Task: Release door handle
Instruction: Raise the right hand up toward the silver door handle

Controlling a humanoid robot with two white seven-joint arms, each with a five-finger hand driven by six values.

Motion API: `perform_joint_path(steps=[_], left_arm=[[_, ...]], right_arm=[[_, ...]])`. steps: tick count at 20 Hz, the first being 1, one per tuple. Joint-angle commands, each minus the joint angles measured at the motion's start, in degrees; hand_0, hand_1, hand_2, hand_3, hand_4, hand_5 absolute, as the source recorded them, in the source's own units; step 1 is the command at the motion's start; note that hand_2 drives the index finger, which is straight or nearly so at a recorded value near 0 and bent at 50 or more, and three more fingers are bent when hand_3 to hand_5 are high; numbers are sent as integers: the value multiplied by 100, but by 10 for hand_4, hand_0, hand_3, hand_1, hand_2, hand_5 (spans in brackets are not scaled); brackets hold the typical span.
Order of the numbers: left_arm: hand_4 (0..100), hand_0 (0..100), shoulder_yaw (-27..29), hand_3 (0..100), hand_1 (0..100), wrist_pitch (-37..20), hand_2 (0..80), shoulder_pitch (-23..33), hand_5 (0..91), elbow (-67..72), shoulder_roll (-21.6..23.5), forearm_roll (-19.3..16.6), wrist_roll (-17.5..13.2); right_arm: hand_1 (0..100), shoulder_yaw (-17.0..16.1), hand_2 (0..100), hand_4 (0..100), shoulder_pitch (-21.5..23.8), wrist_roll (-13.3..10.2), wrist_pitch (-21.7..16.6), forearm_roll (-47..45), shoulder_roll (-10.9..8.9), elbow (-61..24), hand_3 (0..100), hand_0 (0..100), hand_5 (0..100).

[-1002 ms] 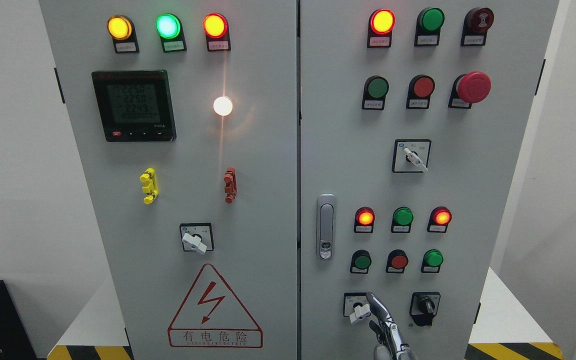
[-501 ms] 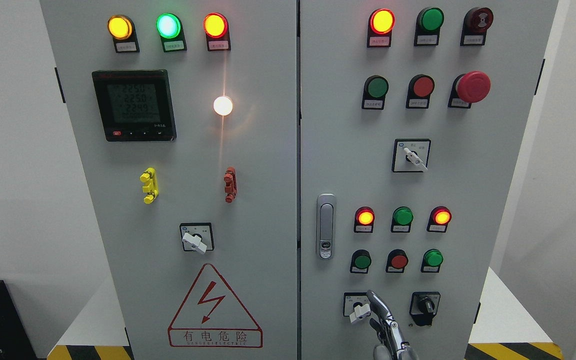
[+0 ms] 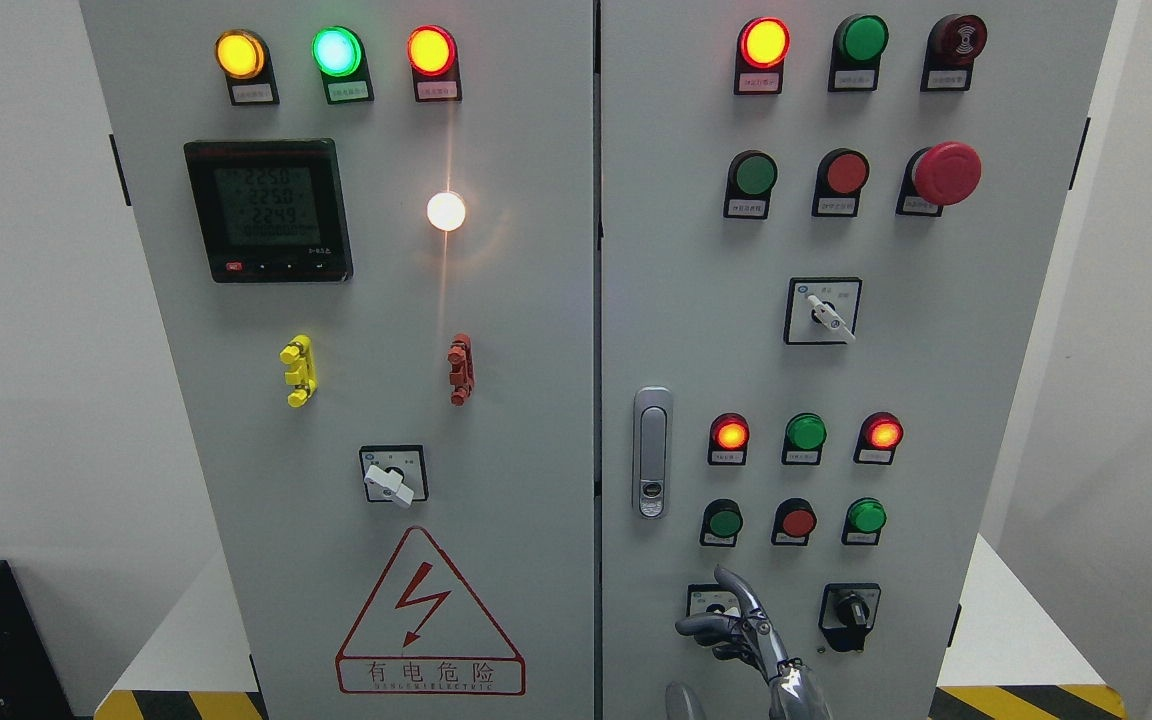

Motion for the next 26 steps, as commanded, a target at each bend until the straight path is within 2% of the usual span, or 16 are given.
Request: perform_joint_path(steps=[1, 3, 8, 12, 18, 23, 26], left_arm=[[0, 120, 0, 0, 556, 1, 0, -149, 0, 167, 0, -2, 4], [0, 120, 0, 0, 556, 1, 0, -149, 0, 167, 0, -2, 4], [0, 120, 0, 0, 556, 1, 0, -149, 0, 167, 0, 7, 4], [0, 120, 0, 0, 556, 1, 0, -149, 0, 167, 0, -2, 4], [0, 120, 0, 0, 556, 1, 0, -149, 0, 167, 0, -2, 4], [0, 120, 0, 0, 556, 1, 0, -149, 0, 167, 0, 7, 4], [0, 120, 0, 0, 556, 1, 0, -149, 0, 167, 0, -2, 4]], right_arm=[[296, 44, 0, 989, -335, -70, 47, 1594, 9, 126, 946, 347, 1000], [294, 35, 0, 1000, -458, -70, 64, 1860, 9, 196, 965, 347, 1000], [285, 53, 0, 1000, -871, -79, 565, 2211, 9, 389, 986, 342, 1000], [278, 44, 1, 1000, -1047, -263, 583, 2932, 18, 653, 999, 341, 1000], [273, 35, 11, 1000, -1074, -316, 574, 3609, 9, 847, 1000, 341, 1000], [267, 35, 11, 1000, -1153, -553, 557, 4154, 0, 1102, 1000, 341, 1000], [263, 44, 11, 1000, -1188, -571, 557, 4445, 0, 1180, 1000, 342, 1000]])
